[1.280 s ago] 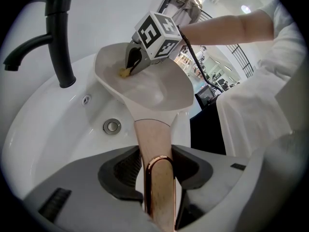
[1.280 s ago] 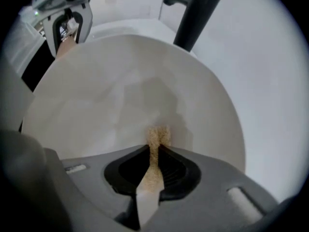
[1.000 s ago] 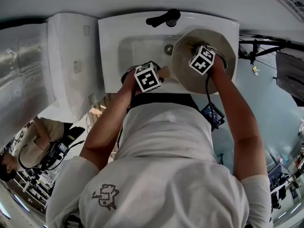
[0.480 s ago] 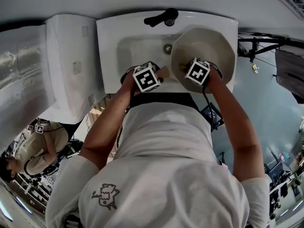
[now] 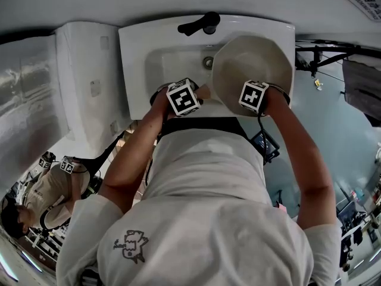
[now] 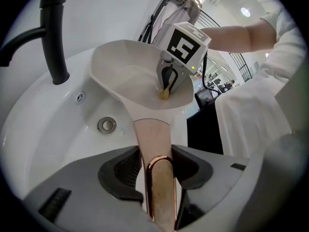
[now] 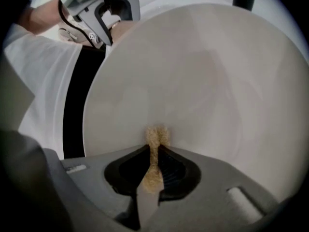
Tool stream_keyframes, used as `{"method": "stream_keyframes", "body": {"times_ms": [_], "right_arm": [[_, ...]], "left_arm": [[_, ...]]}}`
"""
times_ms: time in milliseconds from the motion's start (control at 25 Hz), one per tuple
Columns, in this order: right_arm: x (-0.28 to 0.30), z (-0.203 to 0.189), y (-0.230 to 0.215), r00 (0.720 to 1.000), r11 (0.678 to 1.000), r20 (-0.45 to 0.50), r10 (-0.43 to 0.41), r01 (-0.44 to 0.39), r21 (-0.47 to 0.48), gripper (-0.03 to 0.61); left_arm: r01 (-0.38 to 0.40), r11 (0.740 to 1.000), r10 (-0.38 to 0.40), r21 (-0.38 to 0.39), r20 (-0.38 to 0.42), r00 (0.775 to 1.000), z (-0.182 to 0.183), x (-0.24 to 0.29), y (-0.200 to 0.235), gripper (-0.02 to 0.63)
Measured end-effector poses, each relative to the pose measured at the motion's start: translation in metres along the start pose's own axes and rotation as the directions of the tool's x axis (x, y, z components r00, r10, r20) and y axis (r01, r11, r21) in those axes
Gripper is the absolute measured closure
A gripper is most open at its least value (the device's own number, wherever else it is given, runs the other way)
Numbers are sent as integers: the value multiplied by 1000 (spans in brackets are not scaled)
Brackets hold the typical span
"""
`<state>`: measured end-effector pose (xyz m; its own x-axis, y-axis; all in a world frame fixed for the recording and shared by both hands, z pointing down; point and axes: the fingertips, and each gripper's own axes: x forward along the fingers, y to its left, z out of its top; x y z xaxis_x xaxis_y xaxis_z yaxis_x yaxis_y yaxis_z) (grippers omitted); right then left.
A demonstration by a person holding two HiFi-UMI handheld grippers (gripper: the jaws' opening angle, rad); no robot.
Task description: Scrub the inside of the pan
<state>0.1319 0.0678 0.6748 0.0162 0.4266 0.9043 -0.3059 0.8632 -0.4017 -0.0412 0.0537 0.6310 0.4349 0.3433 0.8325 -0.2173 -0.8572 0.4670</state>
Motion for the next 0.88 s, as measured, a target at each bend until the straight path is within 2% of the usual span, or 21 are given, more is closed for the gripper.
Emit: {"method": "stream_keyframes", "body": {"times_ms": [80, 160, 240, 320, 440, 560, 720, 800, 880], "right_arm": [[5, -20, -11, 993, 999, -110, -31, 29, -24, 526], [4, -37, -30, 975, 996, -203, -90, 85, -35, 525], [-1, -45, -51, 955, 986, -248, -165, 161, -37, 525], [-9, -48, -74, 934, 967, -254, -252, 252, -32, 525], [-24, -39, -110, 903, 918, -192, -385, 395, 19, 525], [-39, -20, -138, 871, 869, -79, -484, 489, 70, 525], [-54, 16, -149, 827, 836, 124, -548, 536, 118, 525], [-58, 28, -147, 810, 834, 197, -552, 529, 158, 525], [-59, 38, -141, 803, 840, 248, -542, 513, 177, 525]], "left_arm": [[5, 1000, -5, 1, 1, 1000, 1, 0, 0, 434], [13, 1000, -13, 0, 0, 1000, 1, -1, 1, 434], [22, 1000, -22, -2, -3, 1000, 0, -2, 0, 434], [28, 1000, -28, -1, -4, 1000, 1, -3, 0, 434], [30, 1000, -30, 2, -4, 1000, 1, -6, 2, 434], [30, 1000, -30, -3, -1, 1000, 1, -6, 1, 434], [14, 1000, -14, 1, -6, 1000, 1, -6, 3, 434], [-21, 1000, 22, 11, -19, 1000, 2, -9, 8, 434], [-24, 1000, 24, 11, -25, 999, 2, -9, 9, 434]]}}
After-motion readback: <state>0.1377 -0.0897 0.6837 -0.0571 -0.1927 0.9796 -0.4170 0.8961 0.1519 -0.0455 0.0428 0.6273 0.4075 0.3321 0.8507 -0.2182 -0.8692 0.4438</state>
